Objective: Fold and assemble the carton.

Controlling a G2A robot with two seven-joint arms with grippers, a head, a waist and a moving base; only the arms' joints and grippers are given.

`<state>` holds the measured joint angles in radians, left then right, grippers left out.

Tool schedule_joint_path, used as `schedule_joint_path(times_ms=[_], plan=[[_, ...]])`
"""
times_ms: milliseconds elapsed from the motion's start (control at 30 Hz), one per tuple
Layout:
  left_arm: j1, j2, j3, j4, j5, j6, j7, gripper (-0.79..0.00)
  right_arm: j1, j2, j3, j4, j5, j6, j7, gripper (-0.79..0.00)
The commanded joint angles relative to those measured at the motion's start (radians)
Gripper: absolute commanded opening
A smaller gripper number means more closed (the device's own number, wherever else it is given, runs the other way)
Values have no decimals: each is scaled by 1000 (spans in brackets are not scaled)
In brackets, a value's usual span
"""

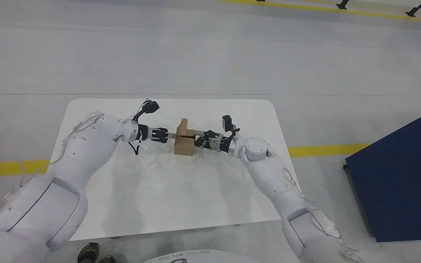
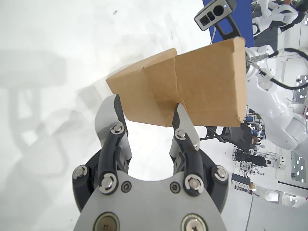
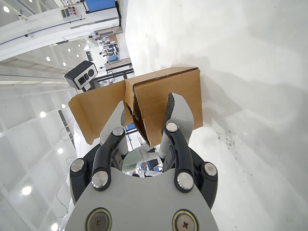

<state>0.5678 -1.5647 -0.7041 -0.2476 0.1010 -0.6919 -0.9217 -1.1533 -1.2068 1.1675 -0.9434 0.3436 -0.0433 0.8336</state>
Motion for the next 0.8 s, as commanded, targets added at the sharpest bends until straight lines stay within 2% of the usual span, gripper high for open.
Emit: schedule_joint_path(times_ms=[0, 167, 467, 767], plan=[[-2, 1, -6, 4, -7, -19, 9, -280, 0, 1, 2, 6, 1, -4, 9, -449], [-6, 5, -15, 8, -11, -45, 15, -265, 13, -2, -10, 16, -5, 11, 11, -456], [-7, -9, 12, -13, 55, 26, 15, -256, 35, -15, -60, 14, -46, 34, -7, -465], [-10, -17, 17, 5, 78, 28, 37, -262, 45, -20, -68, 25, -38, 38, -19, -456]])
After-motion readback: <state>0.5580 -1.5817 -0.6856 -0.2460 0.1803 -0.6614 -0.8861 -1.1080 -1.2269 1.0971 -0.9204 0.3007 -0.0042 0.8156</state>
